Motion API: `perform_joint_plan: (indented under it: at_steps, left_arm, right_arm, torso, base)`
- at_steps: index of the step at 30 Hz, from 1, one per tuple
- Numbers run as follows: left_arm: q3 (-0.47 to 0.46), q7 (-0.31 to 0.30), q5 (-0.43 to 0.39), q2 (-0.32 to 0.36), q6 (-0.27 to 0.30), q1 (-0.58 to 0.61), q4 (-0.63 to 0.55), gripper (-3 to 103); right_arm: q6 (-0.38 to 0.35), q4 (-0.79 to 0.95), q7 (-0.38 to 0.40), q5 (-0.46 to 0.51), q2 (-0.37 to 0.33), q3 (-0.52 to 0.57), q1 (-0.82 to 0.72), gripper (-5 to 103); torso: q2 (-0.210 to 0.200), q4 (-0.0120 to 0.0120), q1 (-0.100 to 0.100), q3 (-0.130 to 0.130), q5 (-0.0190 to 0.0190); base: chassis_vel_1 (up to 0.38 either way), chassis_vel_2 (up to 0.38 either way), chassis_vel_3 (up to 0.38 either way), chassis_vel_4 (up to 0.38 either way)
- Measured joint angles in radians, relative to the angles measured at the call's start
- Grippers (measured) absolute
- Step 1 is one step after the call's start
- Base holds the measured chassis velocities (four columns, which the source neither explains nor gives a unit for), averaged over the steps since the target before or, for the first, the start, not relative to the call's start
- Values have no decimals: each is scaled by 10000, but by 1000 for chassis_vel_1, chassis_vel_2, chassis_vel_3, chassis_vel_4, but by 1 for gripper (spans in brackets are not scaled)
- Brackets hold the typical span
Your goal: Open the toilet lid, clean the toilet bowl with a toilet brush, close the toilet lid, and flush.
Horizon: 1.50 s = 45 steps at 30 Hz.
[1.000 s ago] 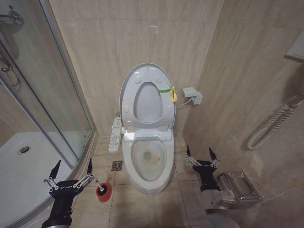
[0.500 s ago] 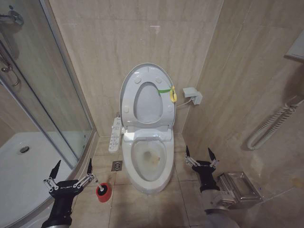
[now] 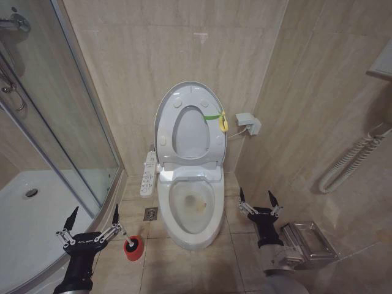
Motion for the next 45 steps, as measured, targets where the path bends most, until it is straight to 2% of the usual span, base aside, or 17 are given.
perform_joint_plan:
  at_steps: [45]
  left_arm:
    - [0,0,0,0,0,0,0,100]
  right_arm:
    - [4,-3,7,2,0,1,1,100]
  torso:
    - [0,0,0,0,0]
  base:
    - [0,0,0,0]
